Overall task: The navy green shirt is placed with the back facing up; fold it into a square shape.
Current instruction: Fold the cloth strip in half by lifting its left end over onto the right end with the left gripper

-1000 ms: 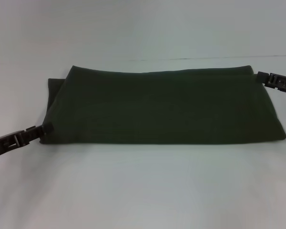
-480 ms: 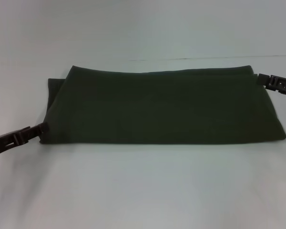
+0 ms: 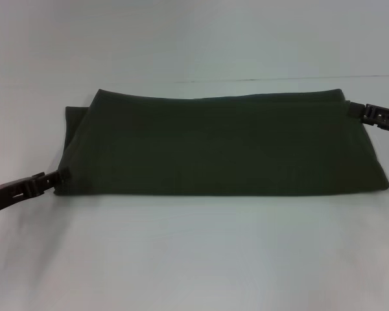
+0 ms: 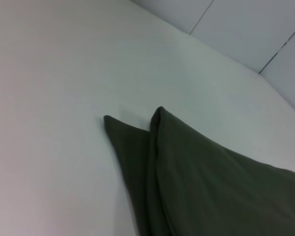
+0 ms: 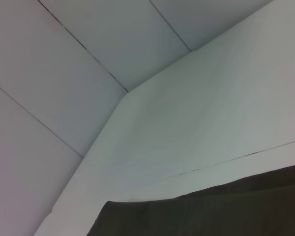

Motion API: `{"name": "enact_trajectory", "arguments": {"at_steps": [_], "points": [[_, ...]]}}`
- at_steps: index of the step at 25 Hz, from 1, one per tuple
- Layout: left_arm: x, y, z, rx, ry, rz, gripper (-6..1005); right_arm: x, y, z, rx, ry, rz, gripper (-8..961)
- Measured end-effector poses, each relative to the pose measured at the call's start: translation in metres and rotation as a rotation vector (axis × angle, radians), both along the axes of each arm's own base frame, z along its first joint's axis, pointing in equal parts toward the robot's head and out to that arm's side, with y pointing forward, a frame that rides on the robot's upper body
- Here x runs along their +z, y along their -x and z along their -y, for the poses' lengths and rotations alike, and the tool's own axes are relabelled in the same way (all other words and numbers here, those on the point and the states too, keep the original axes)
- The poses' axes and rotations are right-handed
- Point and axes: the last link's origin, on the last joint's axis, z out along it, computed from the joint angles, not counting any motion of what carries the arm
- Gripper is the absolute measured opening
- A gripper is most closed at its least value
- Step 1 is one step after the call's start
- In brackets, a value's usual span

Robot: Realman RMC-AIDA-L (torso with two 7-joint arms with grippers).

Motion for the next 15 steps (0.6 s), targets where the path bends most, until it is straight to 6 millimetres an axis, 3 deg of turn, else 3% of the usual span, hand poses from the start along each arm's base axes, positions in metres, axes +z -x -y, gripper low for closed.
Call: {"name": "enact_trajectory", "arguments": {"at_steps": [15], "points": [[-0.012, -0.011, -0.006, -0.057, 0.055, -0.035, 653, -0.001, -0.003, 0.000, -0.018, -0.009, 0.003, 699]]}}
